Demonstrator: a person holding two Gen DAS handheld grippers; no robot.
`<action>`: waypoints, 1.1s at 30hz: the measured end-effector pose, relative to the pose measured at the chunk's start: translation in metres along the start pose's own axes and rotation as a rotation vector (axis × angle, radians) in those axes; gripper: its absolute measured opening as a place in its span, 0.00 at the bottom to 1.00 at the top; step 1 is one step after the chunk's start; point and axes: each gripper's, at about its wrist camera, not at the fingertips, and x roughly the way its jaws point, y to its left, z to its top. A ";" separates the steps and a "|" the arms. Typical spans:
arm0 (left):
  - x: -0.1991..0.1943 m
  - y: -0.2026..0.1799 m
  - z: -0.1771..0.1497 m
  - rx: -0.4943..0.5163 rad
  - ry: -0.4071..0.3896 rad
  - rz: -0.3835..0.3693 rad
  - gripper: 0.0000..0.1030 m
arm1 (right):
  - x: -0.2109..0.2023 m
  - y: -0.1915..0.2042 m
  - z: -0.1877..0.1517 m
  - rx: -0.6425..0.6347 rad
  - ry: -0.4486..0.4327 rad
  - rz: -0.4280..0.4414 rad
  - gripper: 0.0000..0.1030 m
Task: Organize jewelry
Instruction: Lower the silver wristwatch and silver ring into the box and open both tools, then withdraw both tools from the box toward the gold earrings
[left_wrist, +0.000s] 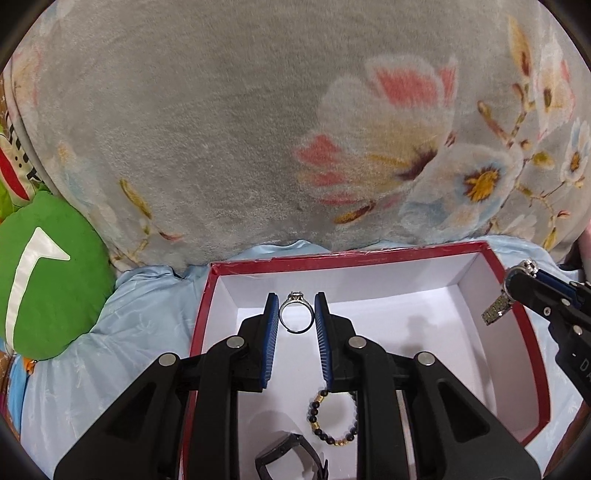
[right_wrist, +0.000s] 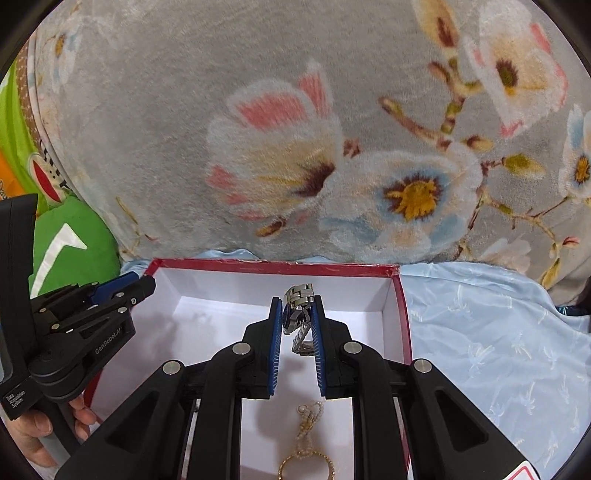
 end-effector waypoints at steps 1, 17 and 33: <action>0.005 0.000 0.000 -0.002 0.009 0.003 0.19 | 0.004 0.000 -0.001 -0.002 0.003 -0.007 0.16; -0.006 0.020 -0.004 -0.092 -0.006 0.011 0.75 | -0.023 -0.002 -0.017 0.008 -0.066 -0.019 0.49; -0.121 0.073 -0.080 -0.096 0.022 0.020 0.75 | -0.138 0.003 -0.095 -0.004 -0.055 -0.022 0.57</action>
